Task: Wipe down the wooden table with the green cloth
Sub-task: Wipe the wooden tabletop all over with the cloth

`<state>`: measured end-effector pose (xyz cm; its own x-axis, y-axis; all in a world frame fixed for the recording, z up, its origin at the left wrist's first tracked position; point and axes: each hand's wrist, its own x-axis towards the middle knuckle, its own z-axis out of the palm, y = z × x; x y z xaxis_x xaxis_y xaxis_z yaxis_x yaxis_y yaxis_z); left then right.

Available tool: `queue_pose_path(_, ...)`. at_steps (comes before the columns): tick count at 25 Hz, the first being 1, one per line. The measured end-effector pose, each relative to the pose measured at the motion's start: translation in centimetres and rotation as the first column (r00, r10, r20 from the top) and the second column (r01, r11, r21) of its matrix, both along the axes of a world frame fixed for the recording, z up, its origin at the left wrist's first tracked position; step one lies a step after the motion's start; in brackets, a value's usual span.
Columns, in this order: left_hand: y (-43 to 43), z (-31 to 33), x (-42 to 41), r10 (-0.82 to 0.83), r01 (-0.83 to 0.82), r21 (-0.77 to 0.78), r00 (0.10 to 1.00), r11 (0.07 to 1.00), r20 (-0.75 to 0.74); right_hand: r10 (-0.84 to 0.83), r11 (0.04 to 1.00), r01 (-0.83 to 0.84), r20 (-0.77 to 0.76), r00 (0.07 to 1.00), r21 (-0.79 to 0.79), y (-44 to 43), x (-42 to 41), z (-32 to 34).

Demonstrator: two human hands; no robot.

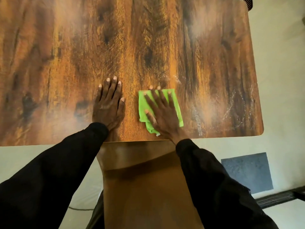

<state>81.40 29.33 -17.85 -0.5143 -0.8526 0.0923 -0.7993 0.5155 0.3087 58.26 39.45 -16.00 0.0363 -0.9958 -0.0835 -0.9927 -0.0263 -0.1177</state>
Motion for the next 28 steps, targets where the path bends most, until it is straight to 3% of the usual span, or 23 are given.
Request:
queue_pose_path(2,0.0,-0.2,-0.4,0.014,-0.014,-0.001,1.0,1.0,-0.008,0.063,0.998,-0.063,-0.013,0.998,0.016,2.9,-2.2,-0.1)
queue_pose_path(6,0.3,-0.4,-0.7,0.057,-0.057,-0.031,0.998,0.998,0.008,-0.25,0.968,0.25,-0.025,0.968,-0.003,-2.1,-8.4,0.5)
queue_pose_path(8,0.2,-0.5,-0.7,0.054,-0.054,-0.041,0.999,0.998,0.001,-0.314,0.949,0.314,0.0,0.949,-0.018,-7.0,-8.9,0.5)
queue_pose_path(11,0.0,-0.6,-0.6,0.062,-0.062,-0.06,0.998,0.996,0.006,-0.124,0.992,0.124,0.003,0.992,-0.006,-9.3,-6.4,0.4)
queue_pose_path(13,0.1,-0.5,-0.7,0.06,-0.06,-0.061,0.998,0.996,0.002,0.149,0.989,-0.149,-0.004,0.989,0.007,-5.9,-5.4,0.4)
queue_pose_path(15,0.1,-0.4,-0.9,0.068,-0.068,-0.056,0.998,0.996,0.0,0.283,0.959,-0.283,0.018,0.959,-0.001,-2.1,-7.2,0.0)
queue_pose_path(18,0.1,-0.3,-0.9,0.086,-0.085,-0.051,0.996,0.995,0.017,0.085,0.996,-0.085,0.02,0.996,-0.018,-2.7,-11.5,0.1)
queue_pose_path(20,0.0,-0.5,-0.8,0.078,-0.077,-0.054,0.996,0.996,0.032,-0.12,0.993,0.12,-0.004,0.993,-0.005,-6.5,-12.4,0.3)
queue_pose_path(22,0.1,-0.5,-0.9,0.072,-0.071,-0.051,0.997,0.996,0.035,-0.197,0.98,0.198,0.014,0.98,-0.014,-10.7,-11.4,0.5)
queue_pose_path(25,0.3,-0.5,-0.8,0.071,-0.069,-0.058,0.997,0.996,0.027,-0.06,0.998,0.06,0.022,0.998,0.016,-12.5,-7.4,0.7)
queue_pose_path(28,0.1,-0.5,-0.8,0.068,-0.067,-0.07,0.998,0.995,0.018,0.254,0.967,-0.254,0.013,0.967,0.009,-7.0,-4.6,0.5)
